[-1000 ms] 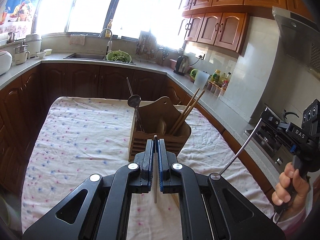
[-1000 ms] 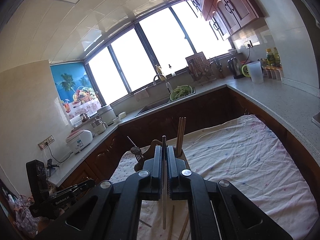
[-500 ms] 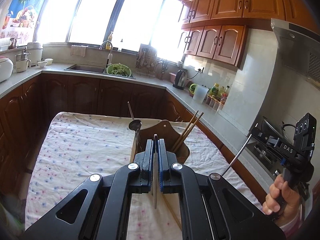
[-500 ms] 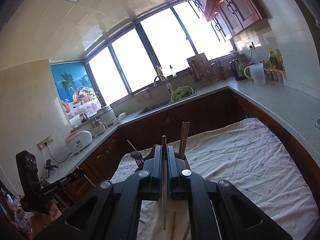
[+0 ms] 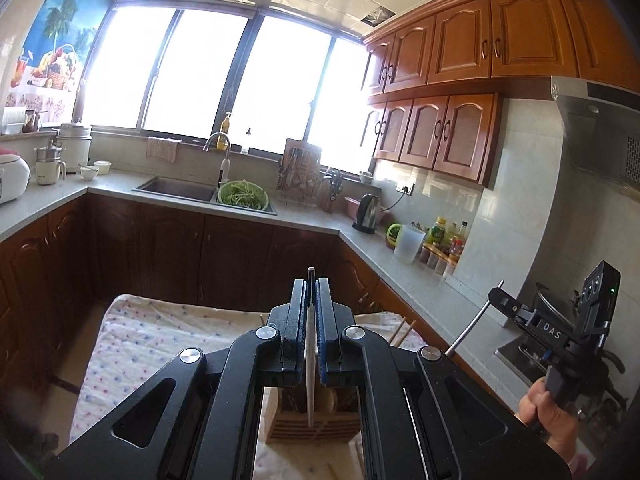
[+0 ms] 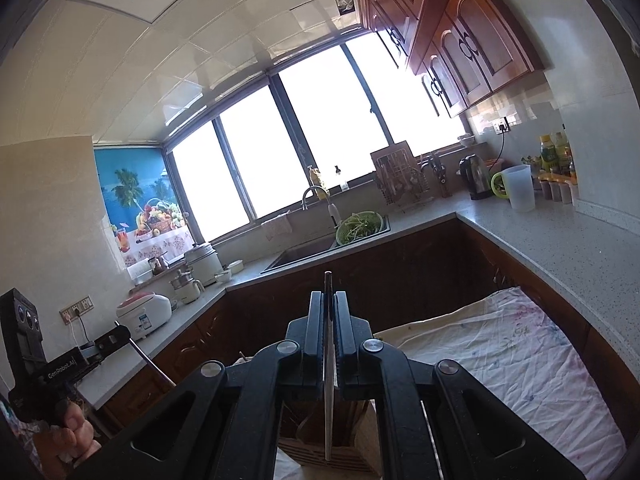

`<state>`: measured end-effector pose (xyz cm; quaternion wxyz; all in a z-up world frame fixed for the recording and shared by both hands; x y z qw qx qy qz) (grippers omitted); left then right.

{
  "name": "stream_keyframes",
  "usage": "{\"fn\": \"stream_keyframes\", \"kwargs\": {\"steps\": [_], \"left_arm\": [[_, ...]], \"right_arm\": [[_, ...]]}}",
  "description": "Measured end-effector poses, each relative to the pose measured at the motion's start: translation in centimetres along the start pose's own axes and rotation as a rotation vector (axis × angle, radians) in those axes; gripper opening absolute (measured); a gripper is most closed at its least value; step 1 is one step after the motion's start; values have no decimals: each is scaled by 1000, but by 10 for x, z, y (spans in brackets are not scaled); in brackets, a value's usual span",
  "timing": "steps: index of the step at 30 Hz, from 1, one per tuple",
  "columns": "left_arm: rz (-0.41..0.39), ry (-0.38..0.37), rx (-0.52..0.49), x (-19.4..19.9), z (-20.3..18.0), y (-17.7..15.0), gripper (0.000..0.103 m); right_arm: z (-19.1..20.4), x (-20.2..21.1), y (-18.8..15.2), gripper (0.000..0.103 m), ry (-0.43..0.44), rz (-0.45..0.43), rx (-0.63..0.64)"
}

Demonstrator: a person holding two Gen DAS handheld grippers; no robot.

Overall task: Organize utensils
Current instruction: 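Carry both held steel chopsticks over the wooden holder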

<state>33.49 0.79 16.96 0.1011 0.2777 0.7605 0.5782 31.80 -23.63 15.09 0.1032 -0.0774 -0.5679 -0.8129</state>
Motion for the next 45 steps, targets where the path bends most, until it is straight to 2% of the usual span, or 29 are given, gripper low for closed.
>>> {"fn": "stream_keyframes", "kwargs": {"steps": [5, 11, 16, 25, 30, 45], "left_arm": [[-20, 24, 2, -24, 11, 5, 3], [22, 59, 44, -51, 29, -25, 3], [51, 77, 80, -63, 39, -56, 3], [126, 111, 81, -78, 44, -97, 4], [138, 131, 57, -78, 43, -101, 5], [157, 142, 57, -79, 45, -101, 5]], "right_arm": [[6, -21, 2, 4, -19, -17, 28], [4, -40, -16, 4, -33, -14, 37], [-1, -53, -39, 4, -43, 30, 31], [-5, -71, -81, 4, -42, 142, 29], [-8, -81, -100, 5, -49, 197, 26], [-11, -82, -98, 5, -59, 216, 17]]}}
Point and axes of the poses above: each gripper's, at about its wrist camera, not at the fingertips, and x roughly against the way its jaws point, z to its left, y to its top, the point moved 10 cm from there along -x, roughly the way its jaws point, and after that the axes turned 14 degrees about -y, right-handed, at the moved point
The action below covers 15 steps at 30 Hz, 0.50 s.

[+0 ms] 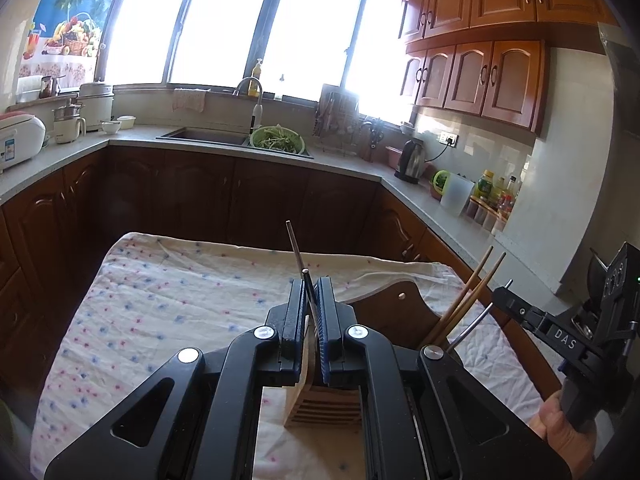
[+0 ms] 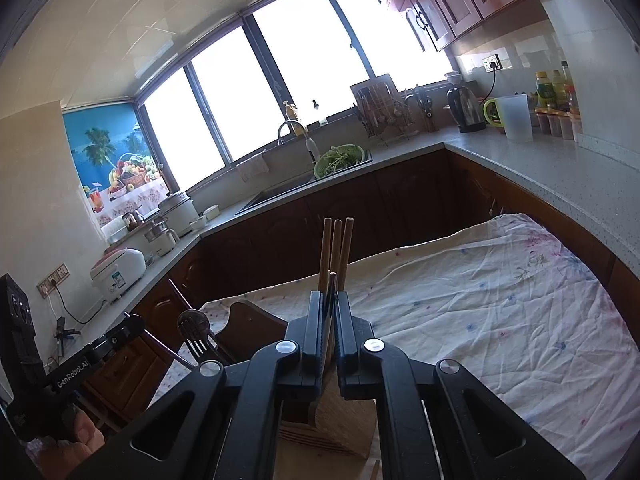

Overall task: Organize utensils
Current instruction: 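Carry both held steel chopsticks over the wooden holder, then open both tools to drop the chopsticks into the holder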

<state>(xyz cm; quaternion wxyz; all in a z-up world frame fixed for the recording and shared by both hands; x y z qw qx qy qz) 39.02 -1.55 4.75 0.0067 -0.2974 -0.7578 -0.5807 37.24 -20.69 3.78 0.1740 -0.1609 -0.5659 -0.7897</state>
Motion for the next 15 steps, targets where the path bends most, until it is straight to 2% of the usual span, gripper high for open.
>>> {"fn": "stream_keyframes", "kwargs": {"steps": [4, 8, 9, 10, 11, 12, 13, 15], "left_arm": [[5, 7, -4, 1, 1, -1, 6], [17, 20, 2, 4, 1, -2, 8], [19, 23, 4, 5, 1, -2, 14], [19, 29, 7, 6, 2, -3, 29], [13, 39, 10, 9, 3, -3, 39], [-1, 47, 9, 13, 3, -3, 53], [-13, 52, 6, 17, 4, -2, 56], [-10, 66, 2, 20, 4, -4, 59]], "right_arm": [[0, 1, 0, 6, 1, 4, 1], [-2, 2, 0, 14, 7, 13, -13], [-4, 2, 0, 18, 7, 14, -19], [-6, 3, 0, 24, 9, 14, -26], [-7, 5, 0, 29, 9, 12, -32], [-9, 7, 0, 41, 11, 8, -40], [-11, 9, 1, 50, 15, 2, -49], [-13, 15, 2, 57, 22, -13, -60]]}}
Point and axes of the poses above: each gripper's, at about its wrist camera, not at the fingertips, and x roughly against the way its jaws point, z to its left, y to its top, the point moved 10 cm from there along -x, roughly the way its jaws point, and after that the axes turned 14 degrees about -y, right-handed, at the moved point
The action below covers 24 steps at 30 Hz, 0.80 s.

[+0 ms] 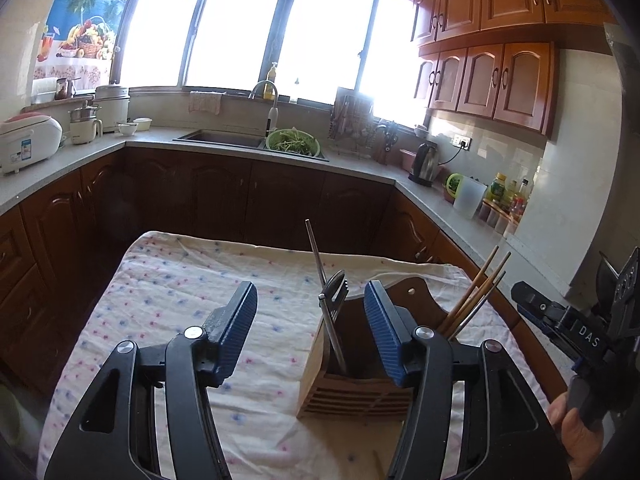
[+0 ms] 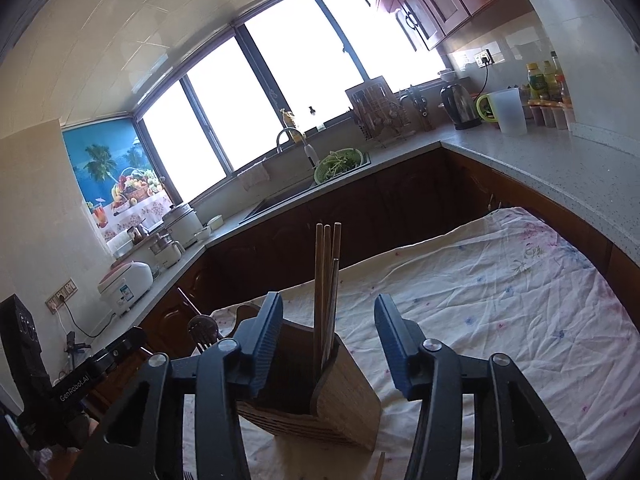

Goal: Organize utensils

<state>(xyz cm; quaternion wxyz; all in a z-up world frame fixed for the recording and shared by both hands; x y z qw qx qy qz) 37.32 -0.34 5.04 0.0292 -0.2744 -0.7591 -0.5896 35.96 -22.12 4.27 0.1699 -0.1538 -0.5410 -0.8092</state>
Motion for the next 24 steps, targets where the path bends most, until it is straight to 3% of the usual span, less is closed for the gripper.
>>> {"fn": "stream_keyframes", "kwargs": {"steps": [4, 9, 16, 24], "left_arm": [[1, 18, -13, 8, 1, -4, 66], [2, 46, -39, 19, -1, -9, 77], [2, 84, -82, 40, -4, -23, 85], [1, 92, -73, 61, -6, -36, 87]], "right_arm": [[-3, 8, 1, 72, 7, -14, -15], [-2, 21, -1, 83, 21, -33, -11], [-1, 41, -13, 95, 36, -37, 1], [-7, 62, -26, 96, 41, -35, -7]]}}
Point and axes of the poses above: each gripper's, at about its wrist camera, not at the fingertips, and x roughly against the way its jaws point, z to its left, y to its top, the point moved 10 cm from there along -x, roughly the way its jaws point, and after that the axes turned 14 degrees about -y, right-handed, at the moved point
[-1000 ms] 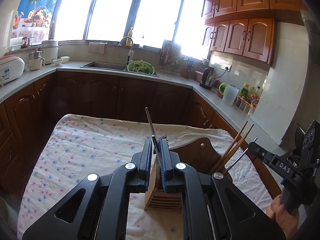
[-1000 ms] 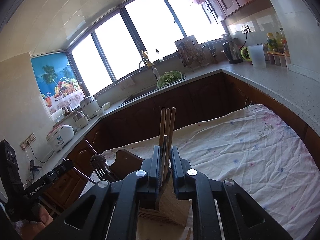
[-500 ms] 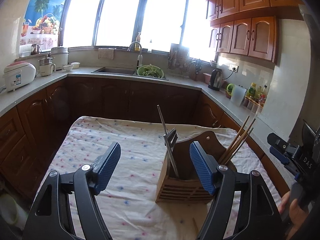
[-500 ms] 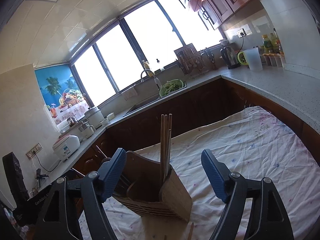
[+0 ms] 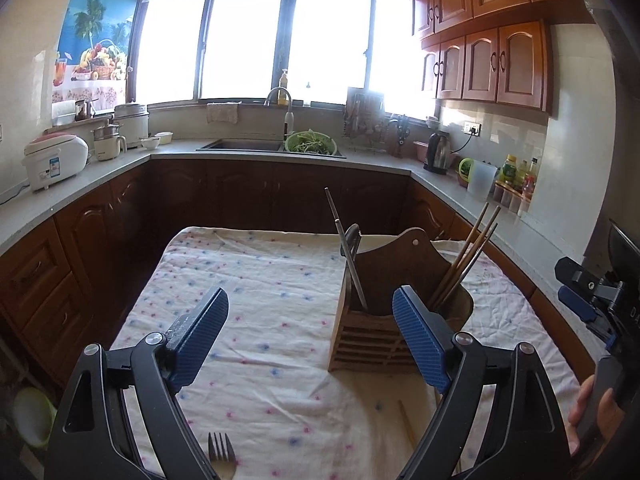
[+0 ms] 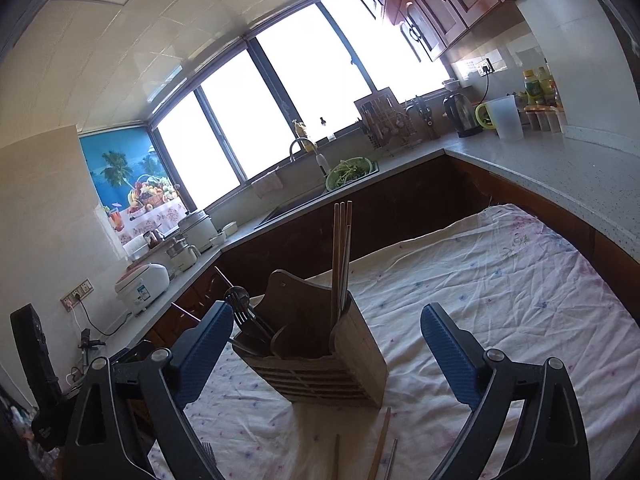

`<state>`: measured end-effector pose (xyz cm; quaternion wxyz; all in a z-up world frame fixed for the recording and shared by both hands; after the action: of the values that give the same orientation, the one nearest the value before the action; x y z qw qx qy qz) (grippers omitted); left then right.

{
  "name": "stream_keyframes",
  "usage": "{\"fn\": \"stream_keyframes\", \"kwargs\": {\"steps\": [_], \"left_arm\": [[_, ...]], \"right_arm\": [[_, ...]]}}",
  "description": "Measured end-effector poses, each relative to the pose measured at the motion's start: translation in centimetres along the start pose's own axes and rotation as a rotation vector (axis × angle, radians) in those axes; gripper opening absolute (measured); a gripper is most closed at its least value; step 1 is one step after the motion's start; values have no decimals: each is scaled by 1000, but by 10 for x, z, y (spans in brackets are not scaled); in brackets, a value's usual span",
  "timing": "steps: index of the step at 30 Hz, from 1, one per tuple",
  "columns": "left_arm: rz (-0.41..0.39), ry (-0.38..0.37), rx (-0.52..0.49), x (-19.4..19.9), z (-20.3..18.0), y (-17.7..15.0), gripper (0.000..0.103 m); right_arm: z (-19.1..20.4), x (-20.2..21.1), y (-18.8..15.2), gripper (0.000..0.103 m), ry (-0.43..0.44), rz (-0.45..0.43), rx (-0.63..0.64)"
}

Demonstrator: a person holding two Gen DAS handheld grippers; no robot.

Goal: Organize utensils

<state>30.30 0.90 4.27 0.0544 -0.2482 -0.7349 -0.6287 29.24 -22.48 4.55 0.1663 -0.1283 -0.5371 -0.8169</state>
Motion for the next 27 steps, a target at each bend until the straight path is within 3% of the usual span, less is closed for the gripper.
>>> {"fn": "stream_keyframes", "kwargs": {"steps": [13, 27], "left_arm": [[-17, -2, 20, 29, -3, -10, 89], [39, 11, 40, 53, -2, -60, 92]], "right_arm": [[-1, 33, -7, 98, 5, -16, 5], [-7, 71, -50, 102, -17, -7, 73]]}}
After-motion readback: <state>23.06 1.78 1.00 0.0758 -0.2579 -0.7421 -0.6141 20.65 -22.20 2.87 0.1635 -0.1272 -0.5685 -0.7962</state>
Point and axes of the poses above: each gripper's, at about its wrist camera, not at the fingertips, and x roughly against the way its jaws point, z to its left, y to its top, the point moved 10 cm from there along -x, roughly the way its jaws point, and after that the axes turned 14 degrees about -y, right-handed, at the moved point
